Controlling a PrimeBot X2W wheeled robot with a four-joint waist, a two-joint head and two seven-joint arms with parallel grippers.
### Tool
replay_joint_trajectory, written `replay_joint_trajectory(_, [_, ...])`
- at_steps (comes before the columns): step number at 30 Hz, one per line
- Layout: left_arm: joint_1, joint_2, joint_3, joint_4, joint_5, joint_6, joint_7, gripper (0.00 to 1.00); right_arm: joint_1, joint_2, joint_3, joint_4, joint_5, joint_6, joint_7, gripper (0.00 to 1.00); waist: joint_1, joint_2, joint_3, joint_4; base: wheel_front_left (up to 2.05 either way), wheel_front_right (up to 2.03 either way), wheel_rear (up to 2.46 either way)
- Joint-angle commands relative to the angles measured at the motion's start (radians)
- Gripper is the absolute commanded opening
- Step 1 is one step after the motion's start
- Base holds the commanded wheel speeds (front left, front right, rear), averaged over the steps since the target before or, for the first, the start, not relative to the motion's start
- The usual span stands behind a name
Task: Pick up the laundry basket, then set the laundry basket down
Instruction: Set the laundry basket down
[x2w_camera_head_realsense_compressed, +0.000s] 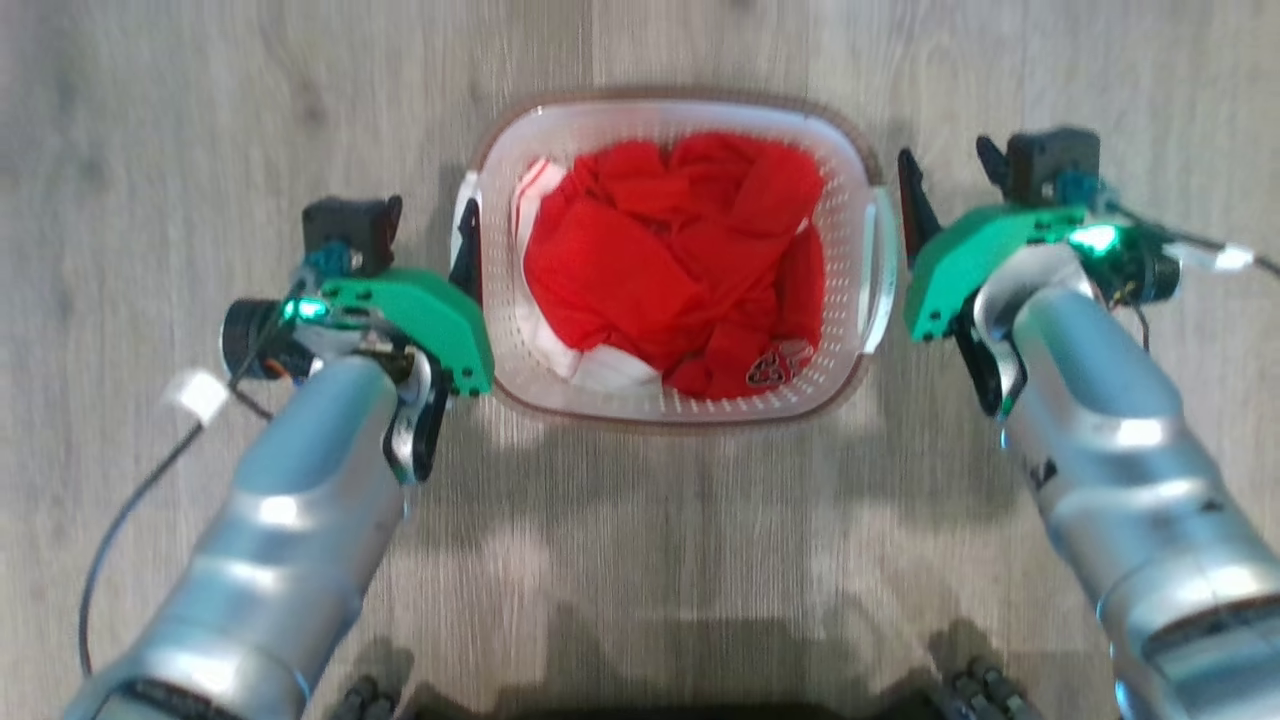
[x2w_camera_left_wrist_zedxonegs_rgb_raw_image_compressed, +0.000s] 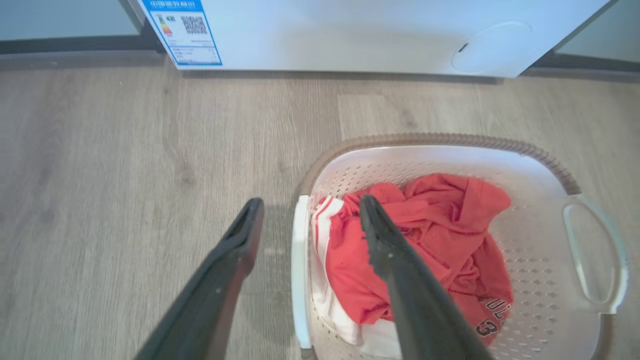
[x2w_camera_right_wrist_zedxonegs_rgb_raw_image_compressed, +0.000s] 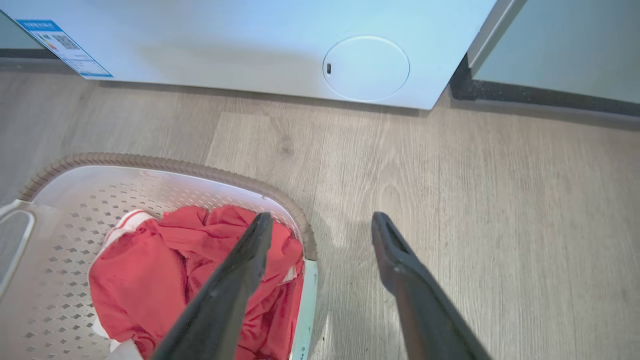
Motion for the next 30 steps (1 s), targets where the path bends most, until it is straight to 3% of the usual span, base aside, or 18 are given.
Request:
replay_joint_trajectory(1, [0.031,0.04,0.05,-0.047,0.033,0.005,-0.005,1.0,0.049,0.018,-0.003,-0.05,-0.015,0.006,-0.013,1.0,0.0001,-0.0001,-0.062,-0.003,0.0,0.0,0.0])
replay_joint_trajectory(10, [0.295,0.033,0.285,-0.331,0.264,-0.03,-0.005,1.0,0.272,0.018,-0.095,-0.35,-0.039,0.006,-0.013,1.0,0.0001,-0.0001,-0.255,-0.009,0.0,0.0,0.0])
replay_joint_trajectory(22, [0.586,-0.022,0.494,-0.635,0.411,-0.063,-0.005,1.0,0.524,0.018,-0.117,-0.586,-0.051,0.006,-0.013,1.0,0.0001,-0.0001,-0.446,-0.012,0.0,0.0,0.0])
replay_joint_trajectory(30, [0.762,-0.042,0.554,-0.779,0.463,-0.057,-0.005,1.0,0.683,0.018,-0.127,-0.735,-0.035,0.006,-0.013,1.0,0.0001,-0.0001,-0.553,-0.026,0.0,0.0,0.0])
